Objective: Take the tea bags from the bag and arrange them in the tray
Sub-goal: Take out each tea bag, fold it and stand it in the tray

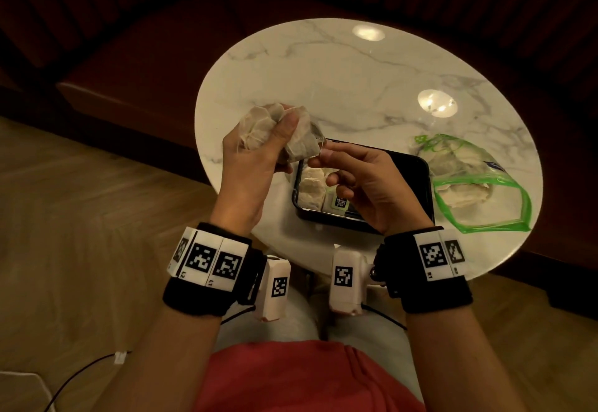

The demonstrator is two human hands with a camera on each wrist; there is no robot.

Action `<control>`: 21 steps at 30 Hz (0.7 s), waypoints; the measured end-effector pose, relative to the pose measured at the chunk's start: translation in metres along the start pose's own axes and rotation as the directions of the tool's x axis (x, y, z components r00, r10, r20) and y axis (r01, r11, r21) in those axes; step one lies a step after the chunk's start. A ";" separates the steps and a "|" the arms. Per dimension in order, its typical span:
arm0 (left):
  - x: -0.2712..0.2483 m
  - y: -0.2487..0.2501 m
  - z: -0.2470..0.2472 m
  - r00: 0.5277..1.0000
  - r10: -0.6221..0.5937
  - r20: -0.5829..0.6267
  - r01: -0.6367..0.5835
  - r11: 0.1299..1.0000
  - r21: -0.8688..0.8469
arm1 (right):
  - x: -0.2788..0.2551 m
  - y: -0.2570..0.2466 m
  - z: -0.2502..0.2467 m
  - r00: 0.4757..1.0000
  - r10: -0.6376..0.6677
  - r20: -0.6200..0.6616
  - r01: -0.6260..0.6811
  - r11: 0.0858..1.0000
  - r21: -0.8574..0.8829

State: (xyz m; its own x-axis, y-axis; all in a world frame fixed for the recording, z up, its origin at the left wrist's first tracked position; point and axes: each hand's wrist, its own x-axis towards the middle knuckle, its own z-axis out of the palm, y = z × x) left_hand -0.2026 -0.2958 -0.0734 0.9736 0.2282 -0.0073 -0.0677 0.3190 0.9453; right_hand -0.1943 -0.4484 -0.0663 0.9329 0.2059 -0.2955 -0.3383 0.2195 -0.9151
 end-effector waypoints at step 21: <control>0.003 -0.003 -0.003 0.972 0.233 0.040 -0.236 0.960 0.152 | -0.003 -0.002 -0.002 0.996 0.016 0.084 -0.021 0.998 0.055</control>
State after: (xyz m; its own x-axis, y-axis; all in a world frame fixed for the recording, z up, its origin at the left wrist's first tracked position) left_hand -0.2005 -0.2929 -0.0772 0.9390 0.2591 0.2262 -0.2619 0.1127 0.9585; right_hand -0.1966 -0.4518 -0.0643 0.9136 0.2888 -0.2863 -0.3641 0.2673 -0.8922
